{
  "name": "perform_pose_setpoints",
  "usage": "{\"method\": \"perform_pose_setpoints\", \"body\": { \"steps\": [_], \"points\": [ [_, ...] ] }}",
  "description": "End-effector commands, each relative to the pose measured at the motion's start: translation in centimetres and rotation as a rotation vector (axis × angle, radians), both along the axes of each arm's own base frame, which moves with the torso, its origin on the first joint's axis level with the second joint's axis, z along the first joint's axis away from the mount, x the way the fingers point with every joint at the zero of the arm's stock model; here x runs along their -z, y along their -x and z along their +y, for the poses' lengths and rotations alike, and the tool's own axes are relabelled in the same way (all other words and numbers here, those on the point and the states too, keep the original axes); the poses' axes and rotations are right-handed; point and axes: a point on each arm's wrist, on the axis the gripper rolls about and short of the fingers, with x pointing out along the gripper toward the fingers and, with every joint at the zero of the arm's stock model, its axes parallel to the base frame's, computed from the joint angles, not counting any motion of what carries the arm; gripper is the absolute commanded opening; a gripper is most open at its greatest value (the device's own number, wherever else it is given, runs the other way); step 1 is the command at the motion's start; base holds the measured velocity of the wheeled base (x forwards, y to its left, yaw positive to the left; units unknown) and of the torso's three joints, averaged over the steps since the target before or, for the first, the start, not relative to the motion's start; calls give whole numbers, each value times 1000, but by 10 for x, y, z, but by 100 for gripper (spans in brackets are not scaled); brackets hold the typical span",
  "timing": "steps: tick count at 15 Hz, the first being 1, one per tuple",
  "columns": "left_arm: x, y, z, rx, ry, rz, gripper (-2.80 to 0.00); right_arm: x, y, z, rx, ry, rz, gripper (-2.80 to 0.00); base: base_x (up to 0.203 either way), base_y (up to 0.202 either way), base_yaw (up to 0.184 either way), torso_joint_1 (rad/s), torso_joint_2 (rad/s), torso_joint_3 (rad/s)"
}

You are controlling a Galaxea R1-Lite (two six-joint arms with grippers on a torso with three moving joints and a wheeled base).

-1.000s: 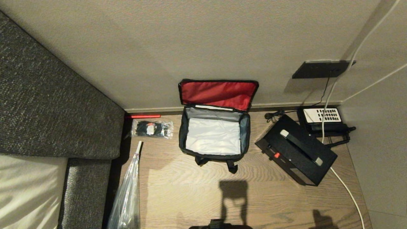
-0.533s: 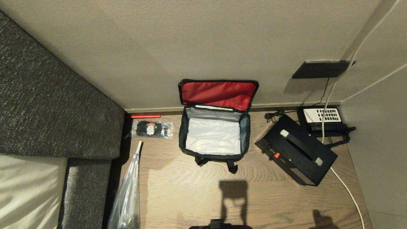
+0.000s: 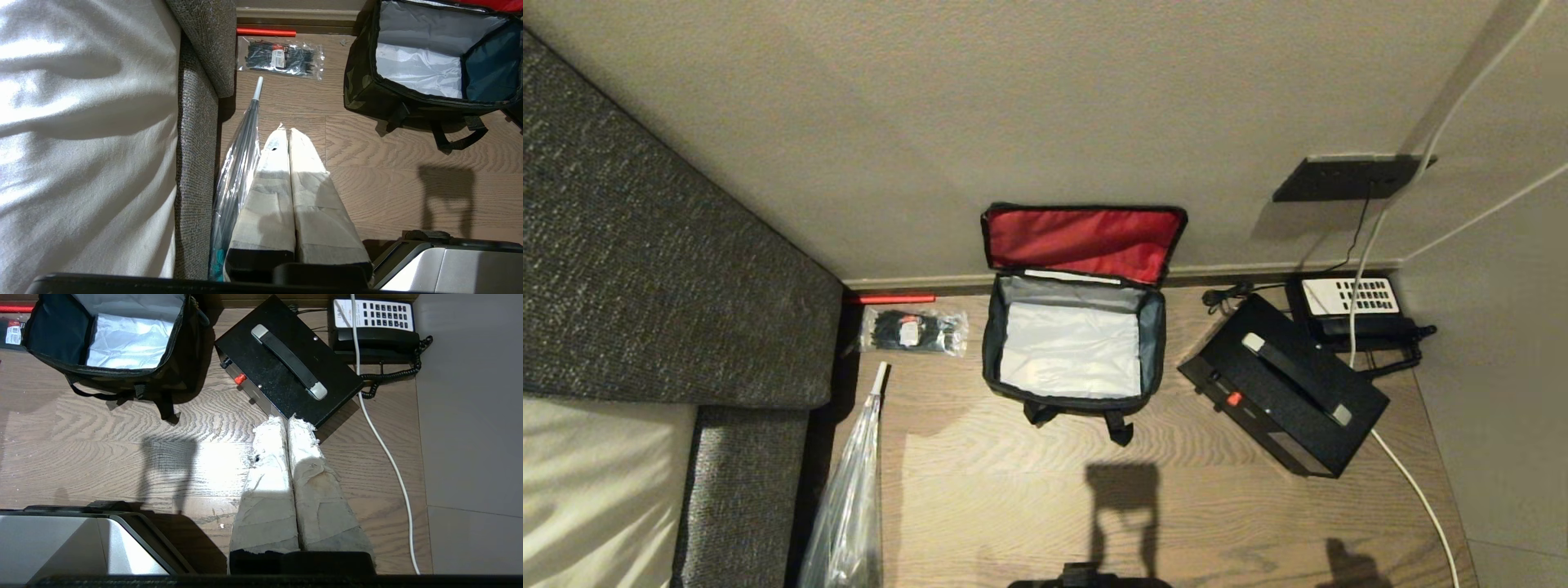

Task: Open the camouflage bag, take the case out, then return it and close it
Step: Grip the handle again

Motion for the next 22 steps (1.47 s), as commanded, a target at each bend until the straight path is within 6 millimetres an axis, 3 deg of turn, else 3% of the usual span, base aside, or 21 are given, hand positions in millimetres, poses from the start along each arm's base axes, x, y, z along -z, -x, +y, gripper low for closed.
{"method": "perform_pose_setpoints", "body": {
  "steps": [1, 22],
  "points": [
    [1, 0, 0, 0, -1, 1, -280, 0, 0, 0, -1, 0, -3, -280, 0, 0, 0, 0, 0, 0],
    [1, 0, 0, 0, 0, 3, -280, 0, 0, 0, -1, 0, -4, -280, 0, 0, 0, 0, 0, 0]
  ]
}}
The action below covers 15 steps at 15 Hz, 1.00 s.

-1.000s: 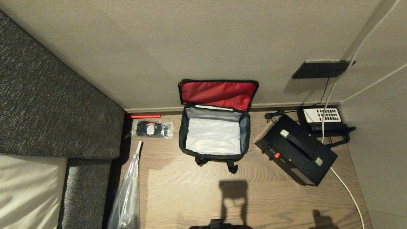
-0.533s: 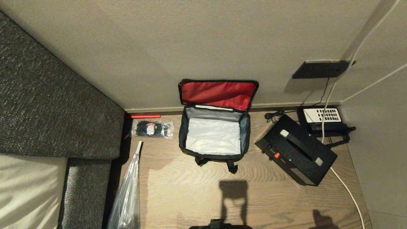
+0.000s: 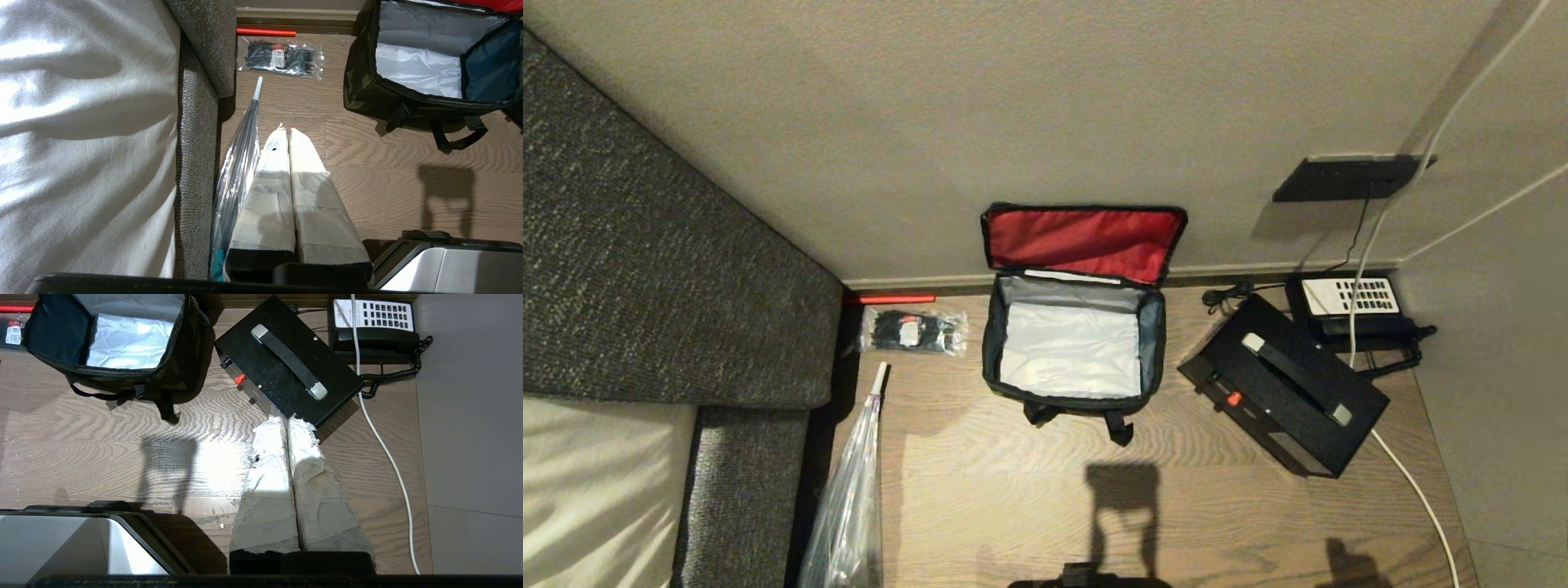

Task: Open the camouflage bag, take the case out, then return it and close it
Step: Grip the handle again

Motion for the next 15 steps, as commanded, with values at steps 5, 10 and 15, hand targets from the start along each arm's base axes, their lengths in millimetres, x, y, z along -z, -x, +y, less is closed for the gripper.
{"method": "perform_pose_setpoints", "body": {
  "steps": [5, 10, 15],
  "points": [
    [1, 0, 0, -1, 1, 1, -280, 0, 0, 0, -1, 1, -4, -280, 0, 0, 0, 0, 0, 0],
    [1, 0, 0, -1, 1, 2, -280, 0, 0, 0, -1, 1, -5, -280, 0, 0, 0, 0, 0, 0],
    [1, 0, 0, -1, 1, 1, -280, 0, 0, 0, -1, 1, -5, -280, 0, 0, 0, 0, 0, 0]
  ]
}}
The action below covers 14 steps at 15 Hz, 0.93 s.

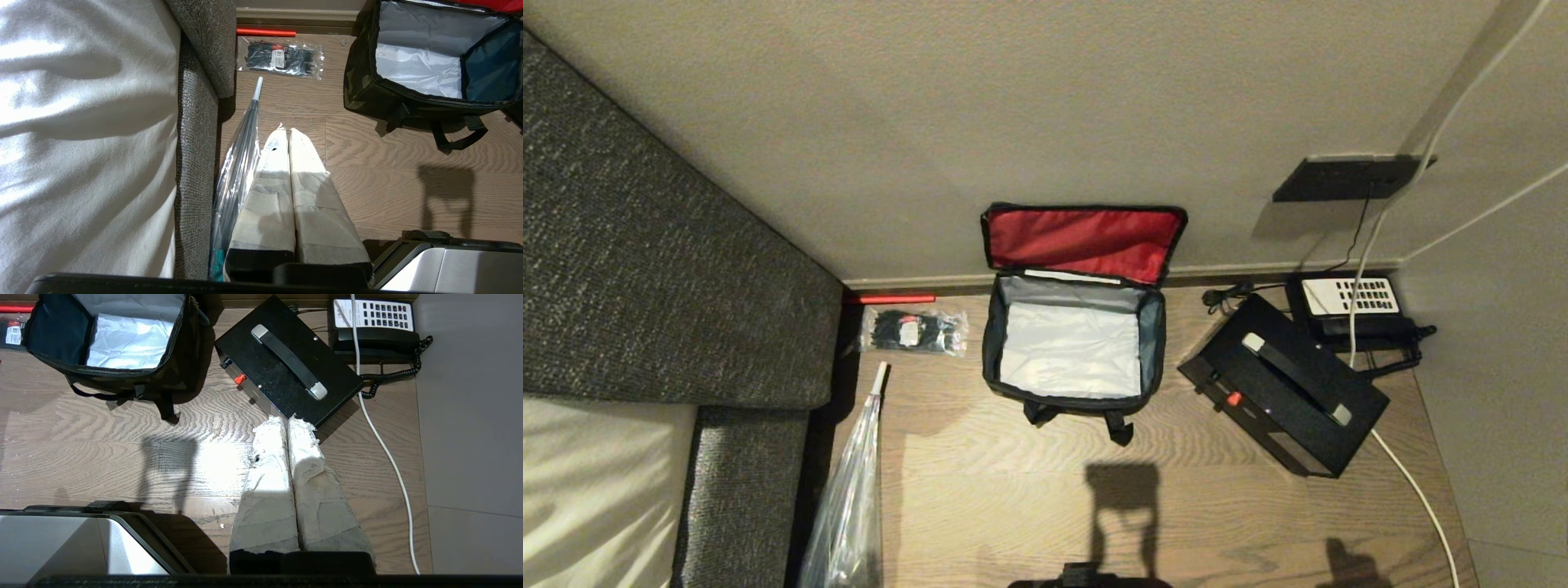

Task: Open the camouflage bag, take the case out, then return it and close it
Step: Grip the handle again

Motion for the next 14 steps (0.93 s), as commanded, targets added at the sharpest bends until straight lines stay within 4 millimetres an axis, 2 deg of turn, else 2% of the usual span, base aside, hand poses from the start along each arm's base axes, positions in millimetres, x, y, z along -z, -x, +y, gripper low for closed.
{"method": "perform_pose_setpoints", "body": {
  "steps": [1, 14],
  "points": [
    [1, 0, 0, -1, 0, 1, -280, 0, 0, 0, -1, 1, -4, -280, 0, 0, 0, 0, 0, 0],
    [1, 0, 0, -1, 0, 0, -280, 0, 0, 0, -1, 1, -4, -280, 0, 0, 0, 0, 0, 0]
  ]
}}
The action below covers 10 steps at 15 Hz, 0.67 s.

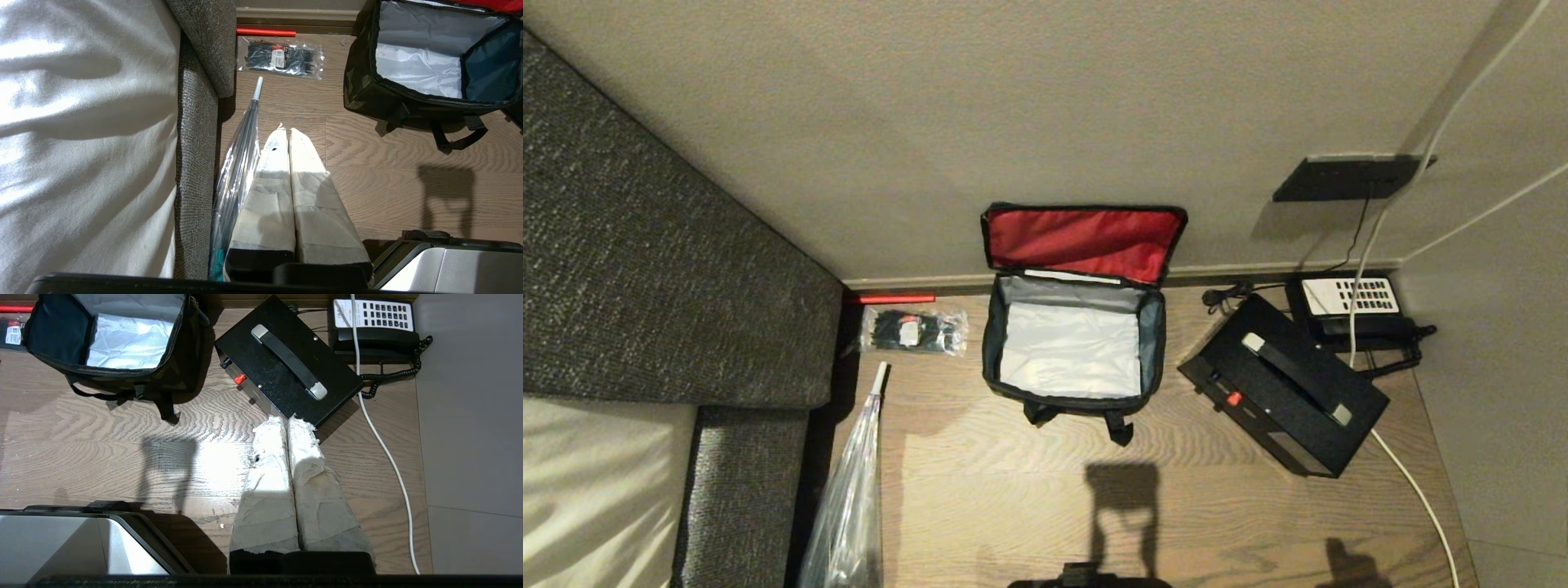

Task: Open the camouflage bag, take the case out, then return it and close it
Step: Grip the handle again

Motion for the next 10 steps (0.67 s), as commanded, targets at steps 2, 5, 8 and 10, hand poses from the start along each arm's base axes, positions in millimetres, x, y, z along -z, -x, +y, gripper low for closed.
{"method": "perform_pose_setpoints", "body": {
  "steps": [2, 5, 8, 10],
  "points": [
    [1, 0, 0, -1, 0, 2, -280, 0, 0, 0, 0, 1, -4, -280, 0, 0, 0, 0, 0, 0],
    [1, 0, 0, -2, 0, 1, -280, 0, 0, 0, 0, 1, -5, -280, 0, 0, 0, 0, 0, 0],
    [1, 0, 0, -1, 0, 1, -280, 0, 0, 0, 0, 1, -4, -280, 0, 0, 0, 0, 0, 0],
    [1, 0, 0, -1, 0, 1, -280, 0, 0, 0, 0, 1, -4, -280, 0, 0, 0, 0, 0, 0]
  ]
}}
